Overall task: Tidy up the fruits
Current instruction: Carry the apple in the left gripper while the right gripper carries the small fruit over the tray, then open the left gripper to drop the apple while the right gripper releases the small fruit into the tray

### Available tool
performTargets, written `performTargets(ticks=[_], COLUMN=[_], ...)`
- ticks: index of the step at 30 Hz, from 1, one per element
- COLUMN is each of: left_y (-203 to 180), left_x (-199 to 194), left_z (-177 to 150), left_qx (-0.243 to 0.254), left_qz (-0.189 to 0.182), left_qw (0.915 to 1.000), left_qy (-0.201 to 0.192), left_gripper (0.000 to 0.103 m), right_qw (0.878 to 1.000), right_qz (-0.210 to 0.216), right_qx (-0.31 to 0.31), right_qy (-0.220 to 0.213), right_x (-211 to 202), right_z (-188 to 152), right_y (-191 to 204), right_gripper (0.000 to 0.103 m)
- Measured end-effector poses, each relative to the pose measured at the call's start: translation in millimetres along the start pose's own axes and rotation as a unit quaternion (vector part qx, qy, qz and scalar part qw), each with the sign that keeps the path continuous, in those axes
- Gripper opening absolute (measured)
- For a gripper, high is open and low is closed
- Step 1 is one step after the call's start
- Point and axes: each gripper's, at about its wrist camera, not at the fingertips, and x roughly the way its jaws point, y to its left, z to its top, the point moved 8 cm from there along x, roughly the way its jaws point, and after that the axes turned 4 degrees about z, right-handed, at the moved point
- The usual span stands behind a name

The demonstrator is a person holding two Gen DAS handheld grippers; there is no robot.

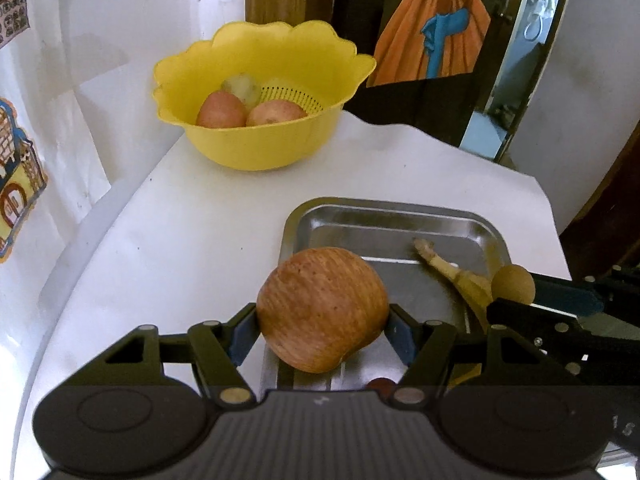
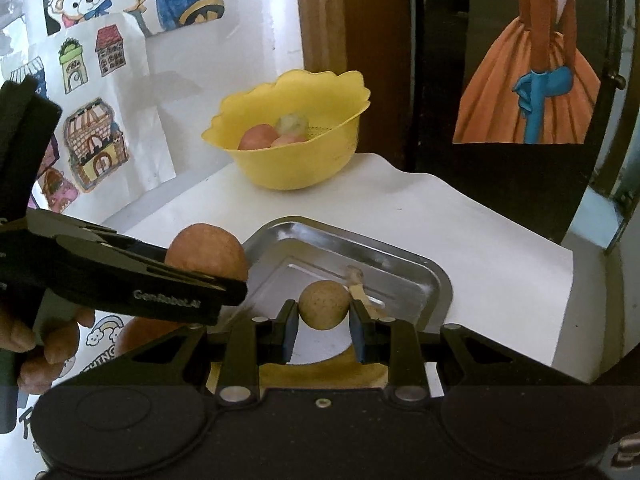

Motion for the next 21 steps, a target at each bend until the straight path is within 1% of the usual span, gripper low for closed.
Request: performTargets(ticks=[6, 12, 16, 17, 18, 20, 21], left_y=[0, -2, -2, -2, -3, -4, -5], left_x=[12, 23, 22, 22, 21, 16, 13], left_z=[-4, -12, -14, -14, -14, -14, -13], left_qx=[-0.001, 0.008, 0.0, 0.0, 0.0, 0.004, 0.007], left_qz=[-0.006, -0.017, -0.021, -0.021, -0.023, -0.028, -0.028], left_qw=[0.9999, 0.9998, 0.9998, 0.9998, 0.9997, 0.9993, 0.9989], left_qy=[0.009, 0.008, 0.003, 0.001, -0.005, -0.026, -0.038], left_gripper=[0.071, 0.071, 0.072, 0.072, 0.072, 0.073, 0.077], right_qw=[1.0, 0.999, 0.999, 0.999, 0.998, 0.998, 0.998], right_qz=[-0.007, -0.008, -0.012, -0.013, -0.013, -0.015, -0.016], right_qx=[-0.01, -0.041, -0.047, -0.049, -0.051, -0.053, -0.054], right_qy=[0.003, 0.002, -0.005, -0.011, -0.017, -0.029, -0.038], right_x=[11, 21, 23, 22, 21, 19, 18], right_z=[-4, -9, -10, -10, -11, -13, -15], right_y=[-1, -1, -2, -3, -3, -4, -4], right_gripper=[0.029, 0.03, 0.032, 0.032, 0.035, 0.039, 0.041])
